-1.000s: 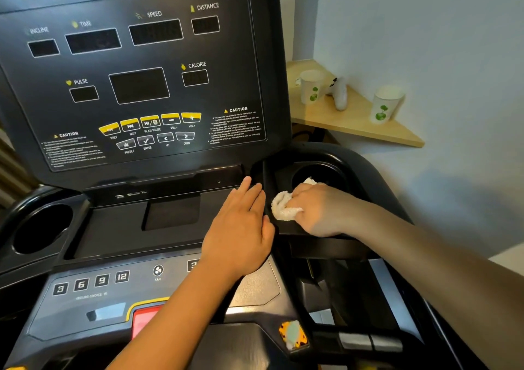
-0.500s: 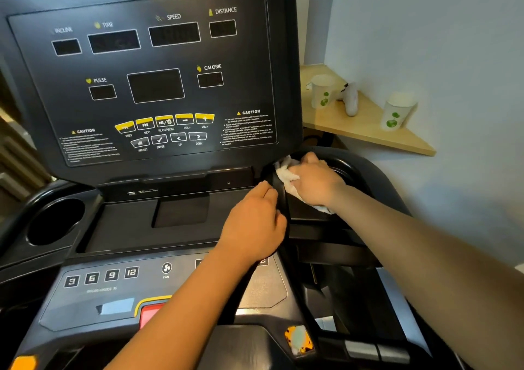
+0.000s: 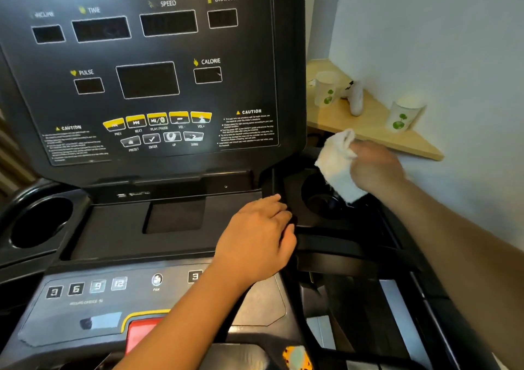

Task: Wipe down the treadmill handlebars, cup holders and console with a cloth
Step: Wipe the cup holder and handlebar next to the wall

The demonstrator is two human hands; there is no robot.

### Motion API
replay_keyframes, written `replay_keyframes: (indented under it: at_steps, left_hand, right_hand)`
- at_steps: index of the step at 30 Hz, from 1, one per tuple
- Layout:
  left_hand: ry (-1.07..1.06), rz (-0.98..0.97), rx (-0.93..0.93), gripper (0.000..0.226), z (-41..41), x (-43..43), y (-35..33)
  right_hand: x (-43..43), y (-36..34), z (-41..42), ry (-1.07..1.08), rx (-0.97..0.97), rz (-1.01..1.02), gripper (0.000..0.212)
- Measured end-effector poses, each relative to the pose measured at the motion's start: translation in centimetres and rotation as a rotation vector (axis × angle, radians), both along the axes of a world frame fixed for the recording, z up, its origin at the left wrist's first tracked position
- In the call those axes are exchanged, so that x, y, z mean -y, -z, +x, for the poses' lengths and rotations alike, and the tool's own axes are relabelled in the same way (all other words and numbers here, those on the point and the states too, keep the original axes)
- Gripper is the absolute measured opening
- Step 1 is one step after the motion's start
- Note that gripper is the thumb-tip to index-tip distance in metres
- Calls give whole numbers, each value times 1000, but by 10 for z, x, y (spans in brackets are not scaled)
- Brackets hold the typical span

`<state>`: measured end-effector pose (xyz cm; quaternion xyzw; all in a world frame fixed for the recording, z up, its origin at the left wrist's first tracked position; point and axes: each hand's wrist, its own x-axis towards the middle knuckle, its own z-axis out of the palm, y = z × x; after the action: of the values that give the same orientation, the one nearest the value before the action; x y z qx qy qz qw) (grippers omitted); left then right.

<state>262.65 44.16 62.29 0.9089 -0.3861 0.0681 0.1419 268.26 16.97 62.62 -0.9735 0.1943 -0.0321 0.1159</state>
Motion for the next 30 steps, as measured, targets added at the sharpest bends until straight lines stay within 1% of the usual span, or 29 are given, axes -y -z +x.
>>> replay_keyframes:
  at_steps: [3, 6, 7, 9, 10, 12, 14, 16, 17, 18, 19, 21, 22, 23, 24, 26, 28, 29, 30]
  left_hand:
    - [-17, 9, 1, 37, 1, 0, -2]
    - [-26, 10, -2, 38, 1, 1, -3]
    - [-27, 8, 0, 38, 1, 0, -3]
    - [-27, 5, -9, 38, 0, 0, -3]
    - [-30, 2, -13, 38, 0, 0, -4]
    - [-34, -7, -16, 37, 0, -1, -3]
    - [-37, -10, -15, 38, 1, -1, -1]
    - [-48, -13, -15, 37, 0, -1, 0]
    - [-52, -13, -18, 37, 0, 0, -1]
    - [-54, -8, -24, 36, 1, 1, -1]
    - [-56, -4, -30, 36, 3, 2, -1]
    - [-55, -13, -39, 37, 3, 1, -2]
    - [-54, -17, -41, 38, 3, 0, -2]
    - [-54, -19, -39, 39, 2, -1, -1]
    - [-55, -21, -34, 40, 1, -2, 0]
    - [-62, -21, -36, 42, -1, -3, 1]
    - [-66, -20, -36, 43, -1, -2, 1]
    - [-68, -20, -33, 43, -1, -1, 0]
    - [-69, -19, -32, 43, -1, -1, 0]
  right_hand:
    - [-29, -8, 31, -112, -36, -45, 37]
    - [-46, -11, 40, -199, -3, 51, 35]
    - [-46, -11, 38, -229, 22, 85, 30]
    - [-39, -10, 29, -272, 66, 139, 12]
    - [-36, -11, 21, -274, 90, 177, 16]
    - [-20, -5, 8, -184, 120, 240, 23]
    - [7, 4, -6, 38, 126, 299, 30]
    - [37, 14, -21, 273, 139, 351, 49]
    - [47, 16, -27, 339, 132, 343, 59]
    - [53, 17, -30, 365, 123, 340, 63]
    - [56, 19, -28, 358, 115, 334, 60]
    - [50, 12, -22, 269, 67, 258, 35]
    - [48, 7, -17, 222, 75, 209, 26]
    - [48, -1, -13, 182, 116, 173, 22]
    - [49, -12, -12, 161, 194, 144, 25]
    - [58, -39, -14, 192, 448, 50, 31]
    - [63, -60, -23, 219, 663, -23, 24]
    - [61, -64, -26, 185, 706, -56, 22]
    - [56, -60, -28, 114, 689, -75, 24]
